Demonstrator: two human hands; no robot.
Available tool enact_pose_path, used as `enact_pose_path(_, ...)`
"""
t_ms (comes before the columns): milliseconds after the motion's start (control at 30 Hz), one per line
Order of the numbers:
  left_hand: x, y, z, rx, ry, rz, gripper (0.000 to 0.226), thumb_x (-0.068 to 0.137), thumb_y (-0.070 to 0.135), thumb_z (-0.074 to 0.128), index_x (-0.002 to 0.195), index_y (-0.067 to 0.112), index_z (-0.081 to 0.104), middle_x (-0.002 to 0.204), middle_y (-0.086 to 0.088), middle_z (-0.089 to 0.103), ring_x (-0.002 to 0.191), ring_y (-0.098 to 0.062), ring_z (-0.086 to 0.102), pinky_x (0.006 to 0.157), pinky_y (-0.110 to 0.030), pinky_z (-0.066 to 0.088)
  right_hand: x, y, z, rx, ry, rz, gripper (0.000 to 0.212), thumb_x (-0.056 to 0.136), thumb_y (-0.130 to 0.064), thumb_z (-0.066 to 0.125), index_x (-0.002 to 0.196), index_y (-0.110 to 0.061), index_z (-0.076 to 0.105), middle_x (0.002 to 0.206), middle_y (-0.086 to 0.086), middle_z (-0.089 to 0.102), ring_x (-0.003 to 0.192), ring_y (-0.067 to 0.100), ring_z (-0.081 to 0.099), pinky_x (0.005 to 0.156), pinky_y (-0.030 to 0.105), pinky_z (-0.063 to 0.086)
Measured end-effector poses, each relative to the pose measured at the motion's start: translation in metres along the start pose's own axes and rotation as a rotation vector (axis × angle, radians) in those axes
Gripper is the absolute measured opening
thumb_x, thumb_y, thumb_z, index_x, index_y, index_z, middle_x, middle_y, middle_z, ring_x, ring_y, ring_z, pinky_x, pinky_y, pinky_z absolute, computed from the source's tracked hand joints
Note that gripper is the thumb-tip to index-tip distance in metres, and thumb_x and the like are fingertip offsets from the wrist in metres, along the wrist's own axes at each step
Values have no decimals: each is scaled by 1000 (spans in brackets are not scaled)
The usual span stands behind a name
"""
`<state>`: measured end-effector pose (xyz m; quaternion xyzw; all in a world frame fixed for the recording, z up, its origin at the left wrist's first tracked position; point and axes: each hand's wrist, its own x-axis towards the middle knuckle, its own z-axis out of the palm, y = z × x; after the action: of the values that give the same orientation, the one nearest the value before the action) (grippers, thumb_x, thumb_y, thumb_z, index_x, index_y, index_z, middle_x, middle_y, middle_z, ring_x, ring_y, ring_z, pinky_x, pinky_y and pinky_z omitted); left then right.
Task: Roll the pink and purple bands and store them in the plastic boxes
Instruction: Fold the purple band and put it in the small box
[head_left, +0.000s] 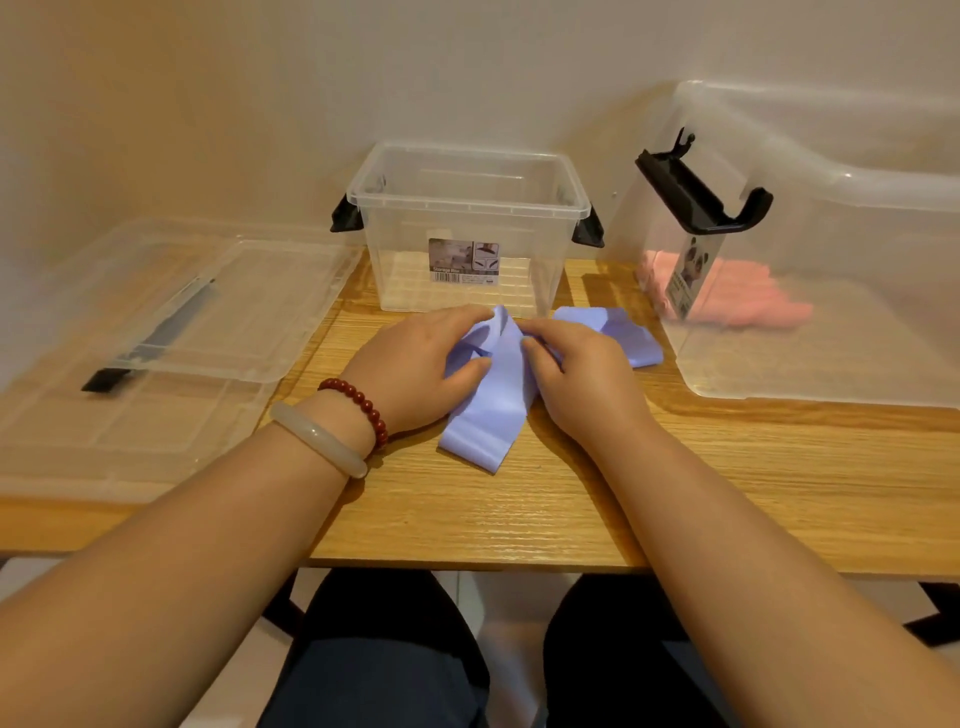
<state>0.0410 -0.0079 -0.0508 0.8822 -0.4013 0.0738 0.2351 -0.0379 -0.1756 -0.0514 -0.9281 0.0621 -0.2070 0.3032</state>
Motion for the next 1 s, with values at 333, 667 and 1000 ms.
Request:
enact_pose_path(333, 19, 6, -10, 90, -111, -33, 46, 98, 41, 46, 139, 21, 49, 139, -1, 51, 125, -17, 46, 100, -30, 37, 7, 2, 4, -141, -119, 75, 37, 97, -16, 56, 133, -11, 56, 130, 10, 62, 120, 28, 53, 90, 34, 40)
enact_pose_path(667, 16, -9, 7, -2, -4, -29, 36, 94, 27, 60, 128, 17, 61, 131, 0, 59, 120, -20, 53, 95, -28, 41, 8, 10, -2, 227, 220, 44, 20, 95, -6, 57, 105, -12, 73, 91, -8, 63, 84, 1, 52, 68, 10, 38)
enact_pose_path(1000, 15, 1, -4, -378, 297, 49, 42, 95, 38, 51, 132, 20, 57, 127, 11, 56, 117, 5, 47, 97, -4, 33, 21, -31, -16, 455, 170, -15, 16, 95, -14, 62, 87, -27, 58, 80, -10, 61, 70, -7, 55, 60, 11, 43)
